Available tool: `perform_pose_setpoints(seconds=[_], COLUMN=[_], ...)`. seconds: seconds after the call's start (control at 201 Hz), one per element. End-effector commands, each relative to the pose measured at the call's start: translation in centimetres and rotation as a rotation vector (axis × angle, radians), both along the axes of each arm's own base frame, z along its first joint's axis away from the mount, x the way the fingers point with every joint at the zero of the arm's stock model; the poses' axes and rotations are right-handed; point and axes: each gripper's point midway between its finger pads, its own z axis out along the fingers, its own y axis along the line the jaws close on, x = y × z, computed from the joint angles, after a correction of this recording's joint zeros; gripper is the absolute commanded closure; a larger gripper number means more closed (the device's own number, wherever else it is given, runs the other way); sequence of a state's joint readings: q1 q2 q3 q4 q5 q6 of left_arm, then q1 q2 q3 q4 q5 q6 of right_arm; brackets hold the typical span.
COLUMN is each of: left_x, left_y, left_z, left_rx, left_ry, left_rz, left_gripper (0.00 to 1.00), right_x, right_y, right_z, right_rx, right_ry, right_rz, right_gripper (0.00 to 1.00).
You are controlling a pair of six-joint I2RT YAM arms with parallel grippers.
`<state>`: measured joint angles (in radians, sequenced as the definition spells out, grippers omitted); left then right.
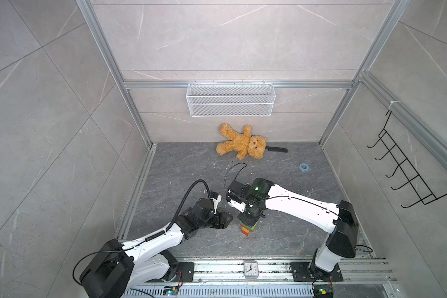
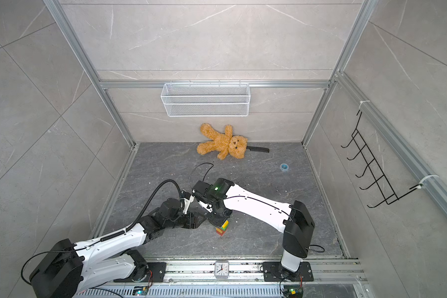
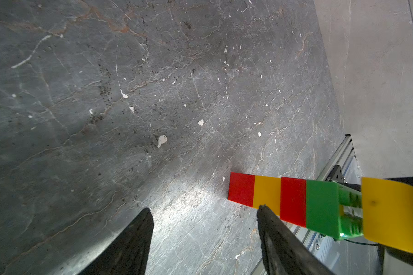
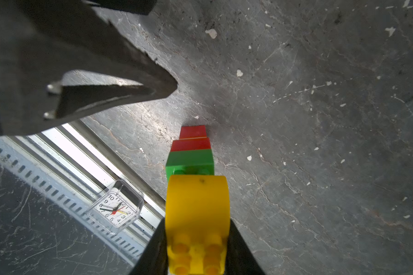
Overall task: Assemble an ice cream with lego
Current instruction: Assemble the lego brick with the lego brick.
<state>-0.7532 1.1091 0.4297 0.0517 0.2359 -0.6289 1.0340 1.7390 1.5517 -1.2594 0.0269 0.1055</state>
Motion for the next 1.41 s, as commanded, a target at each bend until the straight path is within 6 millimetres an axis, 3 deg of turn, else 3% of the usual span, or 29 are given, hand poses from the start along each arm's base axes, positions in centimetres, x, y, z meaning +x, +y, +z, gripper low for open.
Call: perform_pose_setpoints(seconds=[0.0, 0.274, 0.677, 1.235, 1.404], left_x=[0.0, -0.1, -0.1, -0.1, -0.2], left_y=[0.1, 0.3, 0.3, 0.3, 0.3], left_z=[0.5, 0.5, 0.4, 0.4, 0.4], left_rx=[-0.009, -0.007, -0.008, -0.007, -0.007], left_ry=[-0.025, -0.025, -0.022, -0.023, -0.023], left_rz=[0.002, 0.009, 0.011, 0.009, 0.006], left_gripper=[0.29, 0.29, 0.29, 0.29, 0.29], right_x=[-0.6, -0.3, -0.2, -0.7, -0.8], right_y=[-0.5, 0.0, 0.0, 0.3, 0.0], right_z=[-1.2, -1.0, 1.1, -1.3, -1.8], right_rx=[-0.044, -0.019, -0.010, -0.031, -0.050], right_ry=[0.024, 0.012, -0.001, 0.050, 0.056], right_rz=[-0.009, -0.012, -0.005, -0.017, -0.016], right_gripper=[0.79, 0.79, 0.79, 0.79, 0.73])
